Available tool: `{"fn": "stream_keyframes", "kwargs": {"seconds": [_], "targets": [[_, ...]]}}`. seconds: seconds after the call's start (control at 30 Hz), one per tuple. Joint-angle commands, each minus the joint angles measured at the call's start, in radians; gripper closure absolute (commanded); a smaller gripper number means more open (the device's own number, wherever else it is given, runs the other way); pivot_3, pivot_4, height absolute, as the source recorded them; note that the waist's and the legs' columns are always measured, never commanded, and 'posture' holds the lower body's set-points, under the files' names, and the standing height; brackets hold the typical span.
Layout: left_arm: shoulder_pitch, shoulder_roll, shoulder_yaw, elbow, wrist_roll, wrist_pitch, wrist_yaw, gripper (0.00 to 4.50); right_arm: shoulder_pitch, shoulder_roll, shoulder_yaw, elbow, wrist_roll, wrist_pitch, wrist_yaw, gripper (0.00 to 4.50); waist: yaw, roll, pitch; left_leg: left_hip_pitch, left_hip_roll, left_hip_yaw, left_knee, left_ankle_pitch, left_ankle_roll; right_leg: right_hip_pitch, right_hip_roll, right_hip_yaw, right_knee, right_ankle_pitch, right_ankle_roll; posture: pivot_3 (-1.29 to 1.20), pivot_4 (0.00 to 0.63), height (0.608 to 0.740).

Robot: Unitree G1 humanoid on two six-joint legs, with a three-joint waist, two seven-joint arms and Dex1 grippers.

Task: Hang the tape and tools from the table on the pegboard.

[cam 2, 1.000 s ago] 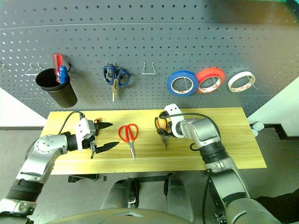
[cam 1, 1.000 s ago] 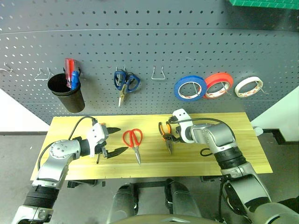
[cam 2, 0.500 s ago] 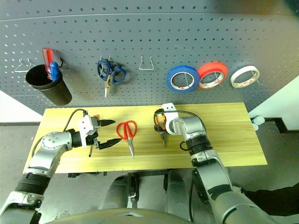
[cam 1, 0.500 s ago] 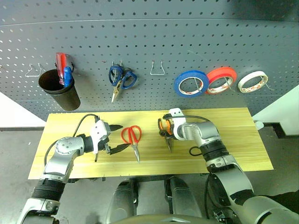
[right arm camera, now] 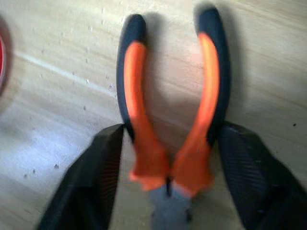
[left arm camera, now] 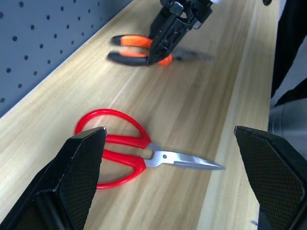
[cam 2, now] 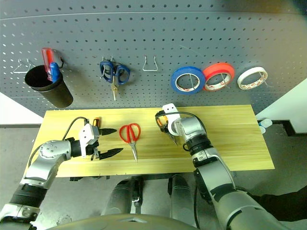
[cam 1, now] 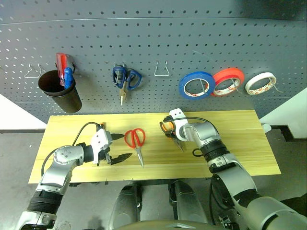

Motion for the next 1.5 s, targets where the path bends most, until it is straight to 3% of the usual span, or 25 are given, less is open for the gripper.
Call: {"fn": "stream_keyframes", "kwargs": {"seconds": [0.03,0.47,0.6,0.77,1.03,1.23,1.5], "targets": [[0.004,0.018,0.01,-0.036,-0.004,0.0,-0.003,0.0,0.012,0.022,0.03,0.036,-0.013,0.056,0.024,2.46,0.0,0.0,0.0,0.0,0.0,0.0,0.0,0.0,0.0,0.0,0.0,0.0,0.0,0.0,0.0,0.18,0.325,0.74],[-0.023,0.018,0.016,0.036,-0.018,-0.036,-0.038,0.0,0.005,-0.035,0.063,-0.13,-0.014,0.168,0.122,2.51,0.002,0.0,0.0,-0.003,-0.001,-0.003,-0.007,0.0,0.0,-0.003,-0.003,-0.004,0.0,-0.004,0.0,0.15,0.288,0.74],[-0.042,0.009,0.029,0.031,-0.058,-0.038,-0.067,0.0,0.017,-0.086,0.046,-0.266,0.018,0.244,0.164,2.51,0.003,0.0,0.0,-0.014,-0.003,-0.003,-0.006,0.001,-0.002,-0.012,-0.003,-0.005,0.001,-0.002,0.004,0.15,0.269,0.74],[-0.011,0.025,0.052,-0.022,-0.131,-0.041,-0.149,0.0,0.055,-0.168,0.024,-0.478,0.092,0.349,0.221,2.52,0.002,0.0,0.0,-0.014,-0.004,-0.002,-0.006,0.001,-0.002,-0.012,-0.004,-0.005,0.001,-0.002,0.005,0.13,0.236,0.74],[0.054,0.059,0.101,-0.147,-0.215,-0.006,-0.179,0.0,0.097,-0.247,-0.088,-0.797,0.263,0.513,0.283,2.52,0.003,-0.001,-0.002,-0.014,-0.003,-0.004,-0.005,0.001,-0.002,-0.011,-0.003,-0.008,0.001,-0.002,0.005,0.11,0.18,0.74],[0.088,0.092,0.152,-0.283,-0.285,0.074,-0.156,0.0,0.153,-0.343,-0.146,-0.957,0.368,0.498,0.34,2.52,0.002,-0.005,-0.009,-0.017,-0.004,-0.004,-0.001,0.001,-0.002,-0.009,-0.004,-0.01,0.0,-0.001,0.008,0.09,0.131,0.74],[0.08,0.108,0.218,-0.355,-0.348,0.125,-0.126,0.0,0.101,-0.297,-0.361,-1.055,0.52,0.481,0.336,2.53,0.002,-0.007,-0.045,-0.016,-0.005,-0.001,0.002,0.001,-0.002,-0.008,-0.002,-0.01,0.0,0.001,0.009,0.1,0.081,0.74]]}}
